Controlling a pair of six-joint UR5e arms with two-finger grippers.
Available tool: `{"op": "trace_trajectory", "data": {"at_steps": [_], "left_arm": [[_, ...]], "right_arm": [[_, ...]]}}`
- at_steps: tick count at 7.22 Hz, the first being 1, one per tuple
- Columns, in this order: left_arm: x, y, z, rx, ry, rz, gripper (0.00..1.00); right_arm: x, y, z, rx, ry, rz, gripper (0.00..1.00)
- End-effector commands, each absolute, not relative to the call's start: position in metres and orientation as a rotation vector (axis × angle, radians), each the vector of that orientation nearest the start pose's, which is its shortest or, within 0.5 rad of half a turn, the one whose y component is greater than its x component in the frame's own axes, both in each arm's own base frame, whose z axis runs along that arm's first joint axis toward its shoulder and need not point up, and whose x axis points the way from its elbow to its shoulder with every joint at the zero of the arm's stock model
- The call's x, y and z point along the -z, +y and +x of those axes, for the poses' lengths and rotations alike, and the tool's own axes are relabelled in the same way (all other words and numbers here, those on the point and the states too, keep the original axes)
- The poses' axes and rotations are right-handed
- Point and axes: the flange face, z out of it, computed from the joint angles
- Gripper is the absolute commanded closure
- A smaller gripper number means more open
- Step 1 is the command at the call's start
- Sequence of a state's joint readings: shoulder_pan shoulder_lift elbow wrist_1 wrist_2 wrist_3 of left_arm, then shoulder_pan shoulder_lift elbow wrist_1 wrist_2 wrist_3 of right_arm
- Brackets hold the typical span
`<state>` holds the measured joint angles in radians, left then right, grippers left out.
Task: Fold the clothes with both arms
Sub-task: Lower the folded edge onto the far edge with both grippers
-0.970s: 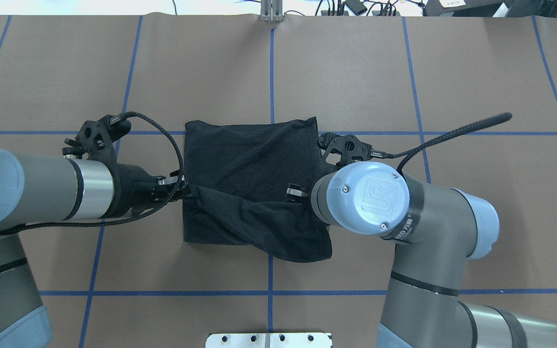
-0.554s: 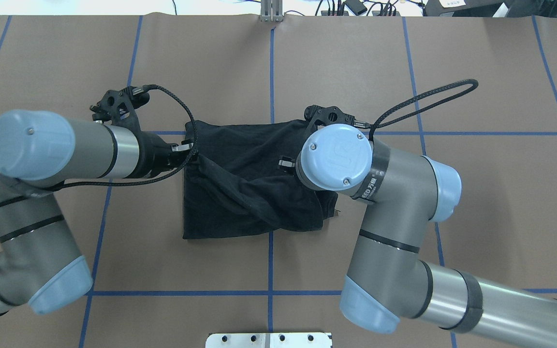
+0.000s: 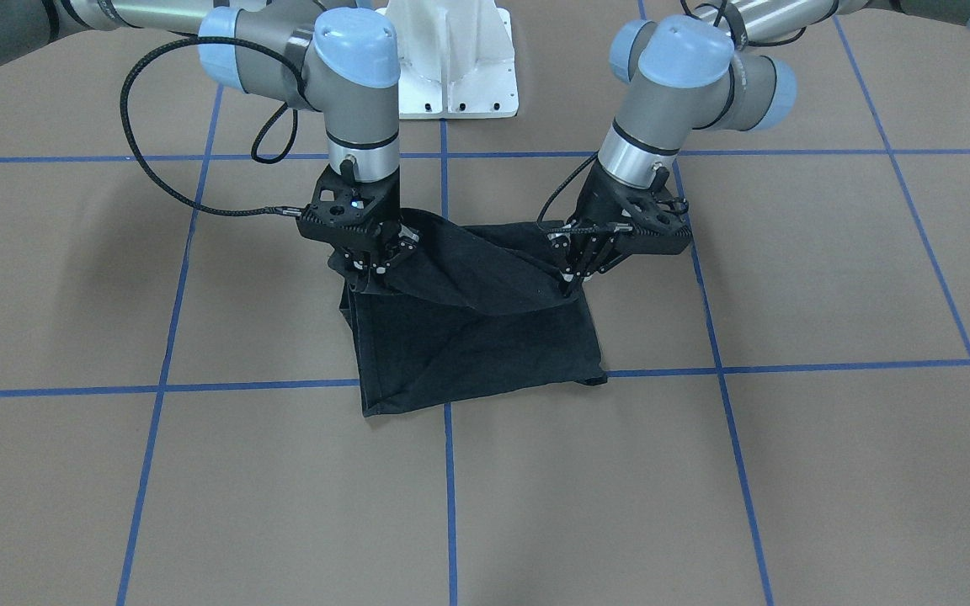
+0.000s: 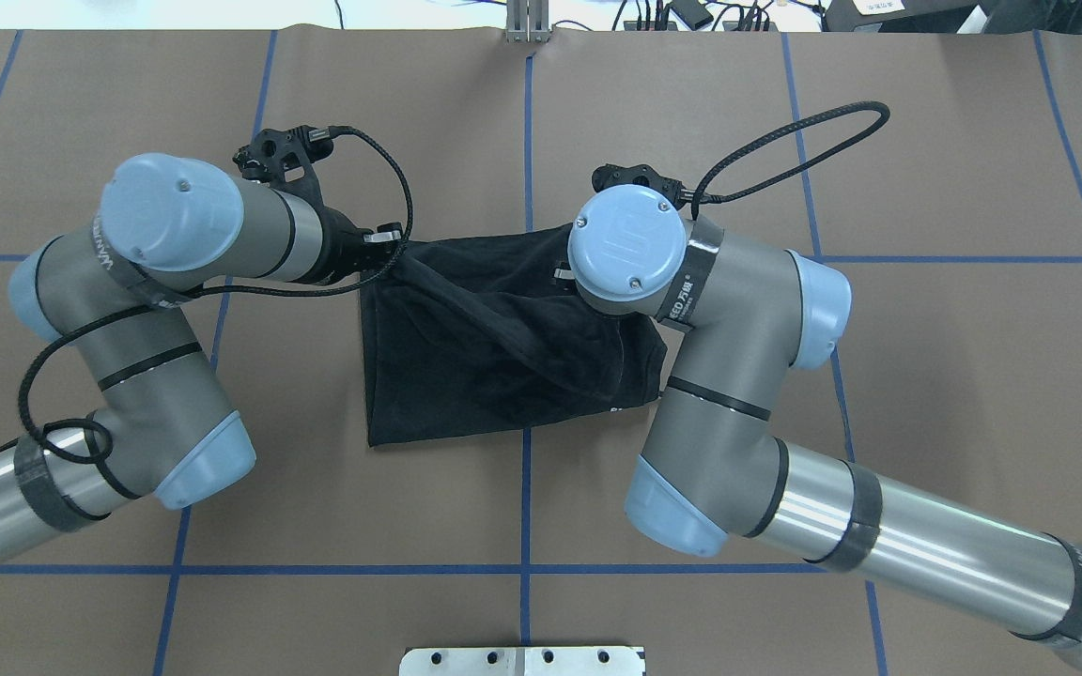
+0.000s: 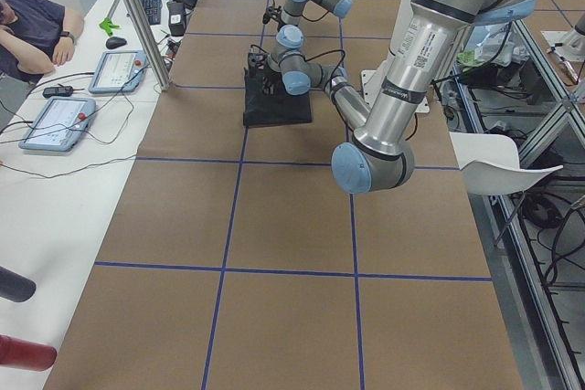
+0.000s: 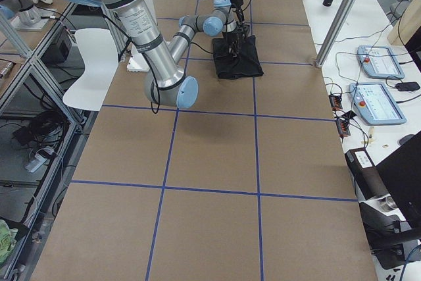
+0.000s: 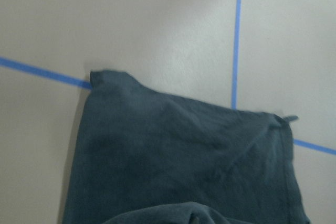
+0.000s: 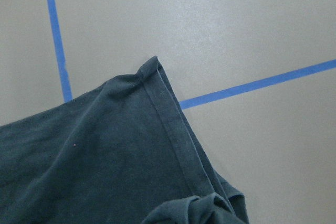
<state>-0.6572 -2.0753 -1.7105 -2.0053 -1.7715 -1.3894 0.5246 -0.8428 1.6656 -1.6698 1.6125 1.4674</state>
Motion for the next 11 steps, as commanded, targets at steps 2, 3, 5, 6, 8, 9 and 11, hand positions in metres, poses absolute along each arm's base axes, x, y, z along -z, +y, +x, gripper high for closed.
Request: {"op": "trace_trajectory", "data": {"at_steps": [2, 3, 5, 6, 8, 9, 11], "left_arm": [[-0.272, -0.502, 0.454, 0.291, 1.018, 0.300, 1.00], [-0.276, -0.504, 0.456, 0.291, 1.010, 0.298, 1.00], [-0.286, -0.519, 0.446, 0.266, 0.985, 0.335, 1.00], [-0.293, -0.525, 0.446, 0.273, 0.975, 0.332, 0.80], [-0.299, -0.534, 0.443, 0.265, 0.993, 0.358, 0.00], [-0.294, -0.538, 0.434, 0.274, 1.003, 0.364, 0.00], [-0.292, -0.540, 0.425, 0.175, 1.006, 0.385, 0.00]], "right_arm": [[-0.218, -0.513, -0.575, -0.411, -0.733, 0.210, 1.00], [-0.226, -0.528, -0.572, -0.384, -0.734, 0.219, 1.00], [-0.231, -0.548, -0.571, -0.370, -0.706, 0.219, 1.00], [-0.235, -0.554, -0.575, -0.369, -0.691, 0.215, 0.80], [-0.218, -0.573, -0.563, -0.383, -0.715, 0.195, 0.00], [-0.184, -0.595, -0.534, -0.339, -0.800, 0.098, 0.00], [-0.144, -0.580, -0.513, -0.308, -0.847, 0.025, 0.00]]}}
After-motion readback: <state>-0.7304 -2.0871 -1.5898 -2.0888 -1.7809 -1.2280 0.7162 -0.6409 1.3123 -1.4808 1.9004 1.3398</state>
